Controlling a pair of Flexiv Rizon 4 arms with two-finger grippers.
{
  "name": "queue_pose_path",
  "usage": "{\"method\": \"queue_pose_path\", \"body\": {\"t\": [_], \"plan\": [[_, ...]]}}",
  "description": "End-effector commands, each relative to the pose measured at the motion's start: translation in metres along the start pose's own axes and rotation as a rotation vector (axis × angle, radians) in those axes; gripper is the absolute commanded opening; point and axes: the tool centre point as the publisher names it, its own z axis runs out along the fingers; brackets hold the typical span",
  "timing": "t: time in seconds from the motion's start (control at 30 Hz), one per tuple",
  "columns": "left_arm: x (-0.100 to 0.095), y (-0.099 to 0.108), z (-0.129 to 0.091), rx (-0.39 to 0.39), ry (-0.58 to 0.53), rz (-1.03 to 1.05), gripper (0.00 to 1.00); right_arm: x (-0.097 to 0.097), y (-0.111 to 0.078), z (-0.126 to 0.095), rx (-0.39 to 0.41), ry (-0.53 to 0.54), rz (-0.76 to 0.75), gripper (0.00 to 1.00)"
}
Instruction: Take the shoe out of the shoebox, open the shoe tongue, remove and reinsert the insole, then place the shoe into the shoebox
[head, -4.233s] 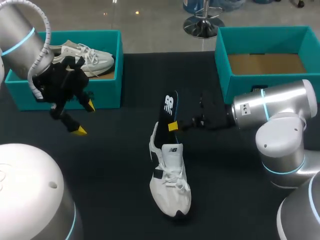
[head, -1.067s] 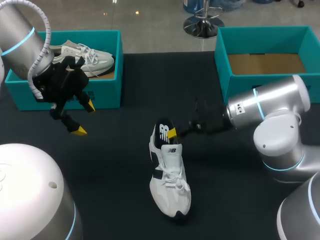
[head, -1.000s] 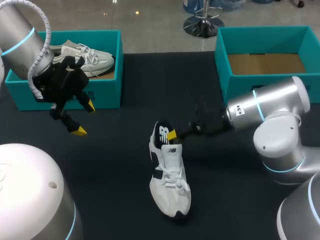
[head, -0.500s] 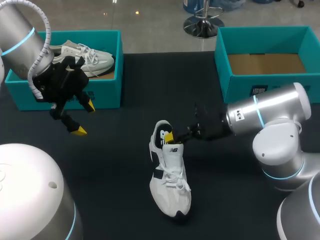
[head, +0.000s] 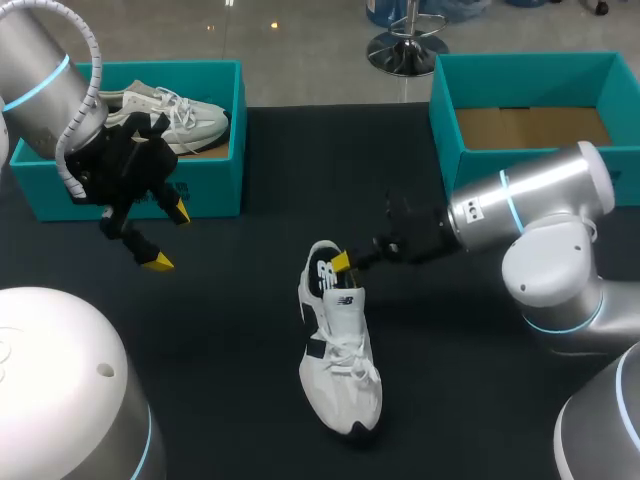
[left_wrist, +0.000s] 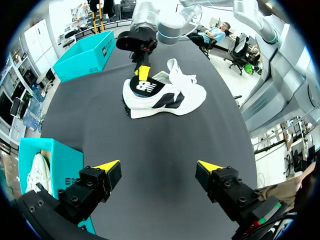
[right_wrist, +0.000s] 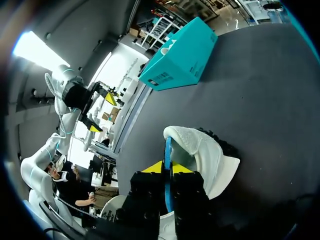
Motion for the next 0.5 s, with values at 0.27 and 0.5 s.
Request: {"method": "queue_pose_path", "body": {"t": [0.27, 0.5], "plan": [[0.0, 0.0, 0.0, -0.002, 0.0, 0.0, 1.0, 0.007, -0.029, 0.006, 0.007, 0.015, 0.045, 0.0], [0.0, 0.0, 0.0, -0.002, 0.0, 0.0, 1.0, 0.004, -0.036, 0.011, 0.023, 0.025, 0.061, 0.0]]}}
